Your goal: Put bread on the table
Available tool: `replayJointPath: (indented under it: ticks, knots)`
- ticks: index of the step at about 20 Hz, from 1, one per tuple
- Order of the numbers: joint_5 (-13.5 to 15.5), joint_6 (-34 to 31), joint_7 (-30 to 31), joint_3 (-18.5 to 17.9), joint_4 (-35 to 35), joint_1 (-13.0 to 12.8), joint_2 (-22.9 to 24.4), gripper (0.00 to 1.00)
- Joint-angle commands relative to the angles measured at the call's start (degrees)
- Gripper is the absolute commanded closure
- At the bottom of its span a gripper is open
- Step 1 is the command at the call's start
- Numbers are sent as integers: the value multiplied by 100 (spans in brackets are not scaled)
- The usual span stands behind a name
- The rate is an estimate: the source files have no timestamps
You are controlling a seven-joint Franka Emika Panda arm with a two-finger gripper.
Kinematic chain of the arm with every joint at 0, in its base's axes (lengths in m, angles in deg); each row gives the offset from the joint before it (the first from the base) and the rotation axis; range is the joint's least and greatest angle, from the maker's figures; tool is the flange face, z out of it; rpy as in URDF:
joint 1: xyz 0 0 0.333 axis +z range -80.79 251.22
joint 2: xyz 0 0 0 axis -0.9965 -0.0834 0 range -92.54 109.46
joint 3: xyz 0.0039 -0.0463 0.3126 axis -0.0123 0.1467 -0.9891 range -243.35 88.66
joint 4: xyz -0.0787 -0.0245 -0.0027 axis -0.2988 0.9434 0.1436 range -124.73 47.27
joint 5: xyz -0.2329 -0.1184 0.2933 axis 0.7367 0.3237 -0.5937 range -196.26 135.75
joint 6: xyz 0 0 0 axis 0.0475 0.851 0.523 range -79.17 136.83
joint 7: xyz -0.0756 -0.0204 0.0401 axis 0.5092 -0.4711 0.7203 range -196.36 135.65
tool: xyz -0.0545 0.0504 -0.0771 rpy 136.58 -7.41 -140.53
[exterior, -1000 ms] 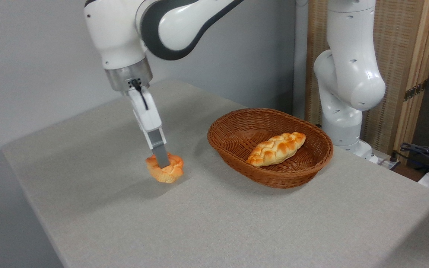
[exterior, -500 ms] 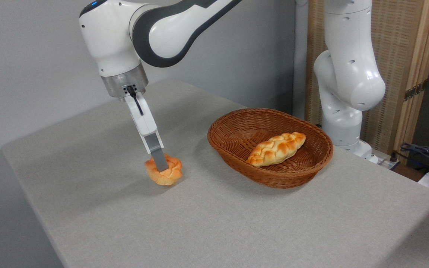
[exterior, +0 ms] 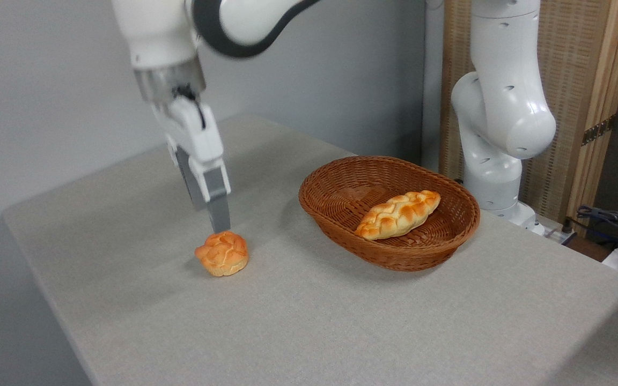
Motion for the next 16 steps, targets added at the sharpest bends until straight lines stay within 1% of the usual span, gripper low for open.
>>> replayJointPath:
  ticks: [1,2,3,4,5,7,10,11,12,13,14,16]
  knots:
    - [628,-589,-118,-8,150,879,658,0]
    - [857,-860,-258,9,404,1116,658,0]
    - [920,-1246,-503,79,545,1292,650,0]
    - [904,-1528,-784,158,582,1433,650,0]
    - [869,-1592,-978,246,582,1539,650,0]
    - [886,-1584,-1015,343,687,1820,650,0]
    - [877,-1531,-954,352,696,1909,597,0]
    - [877,-1470,-937,465,696,2031,562,0]
    - [860,-1391,-884,788,696,2250,527,0]
    - [729,-1295,-753,1061,696,2435,518,0]
    - [545,-1242,-595,1160,687,2454,518,0]
    - [333,-1232,-252,1213,696,2454,457,0]
